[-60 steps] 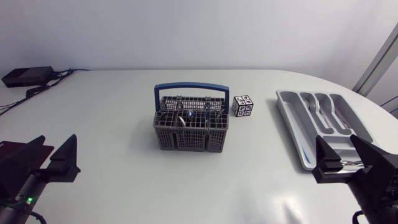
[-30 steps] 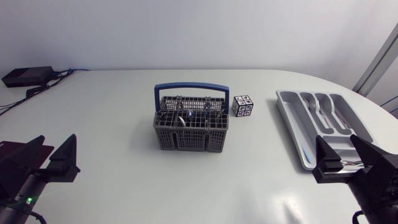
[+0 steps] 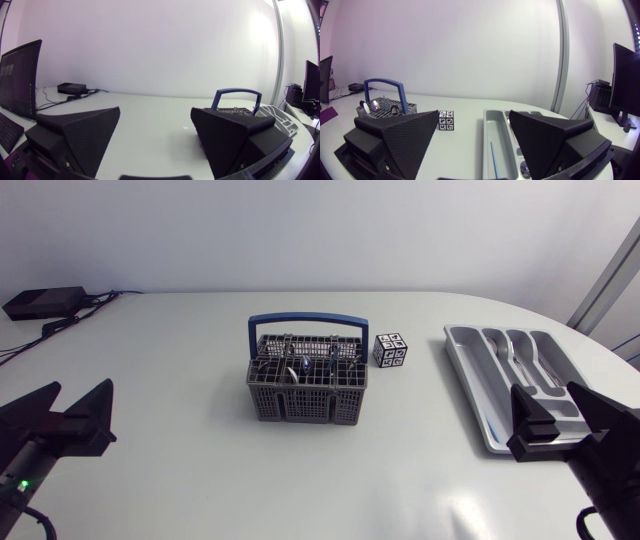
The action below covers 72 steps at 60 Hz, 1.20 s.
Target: Transfer all utensils from the basket to the drawer tray.
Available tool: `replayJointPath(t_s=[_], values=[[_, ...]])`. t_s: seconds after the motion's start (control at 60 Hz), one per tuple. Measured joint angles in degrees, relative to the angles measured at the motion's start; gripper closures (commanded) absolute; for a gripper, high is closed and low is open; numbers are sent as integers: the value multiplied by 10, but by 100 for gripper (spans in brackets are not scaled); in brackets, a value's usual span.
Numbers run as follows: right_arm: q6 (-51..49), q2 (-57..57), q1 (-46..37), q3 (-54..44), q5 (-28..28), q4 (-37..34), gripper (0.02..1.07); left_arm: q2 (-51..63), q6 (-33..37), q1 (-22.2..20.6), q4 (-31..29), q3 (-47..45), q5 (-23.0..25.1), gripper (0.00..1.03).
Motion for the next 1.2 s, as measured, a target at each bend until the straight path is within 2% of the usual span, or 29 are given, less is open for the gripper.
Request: replayJointPath(t_s=[0.25, 0.333, 0.55, 0.65, 0.767, 0.85, 1.017, 1.2], values=[[0, 93, 45, 43, 40, 3, 7, 141, -11, -16, -9, 82, 0, 10], [0, 142, 57, 67, 45, 2, 7, 169, -13, -30, -26, 105, -14, 10], [14, 262, 88, 147, 66, -28, 7, 321, 19, -73, -134, 219, -35, 10], [28, 304, 106, 186, 73, -78, 7, 393, 63, -89, -186, 270, -30, 10], [31, 361, 122, 238, 72, -142, 7, 456, 90, -108, -209, 310, -24, 10], [31, 400, 124, 268, 61, -176, 7, 488, 100, -131, -218, 331, -24, 10], [3, 436, 123, 299, -28, -225, 7, 540, 111, -183, -217, 365, -24, 10], [-60, 497, 123, 340, -77, -268, 7, 593, 135, -244, -215, 396, -24, 10]])
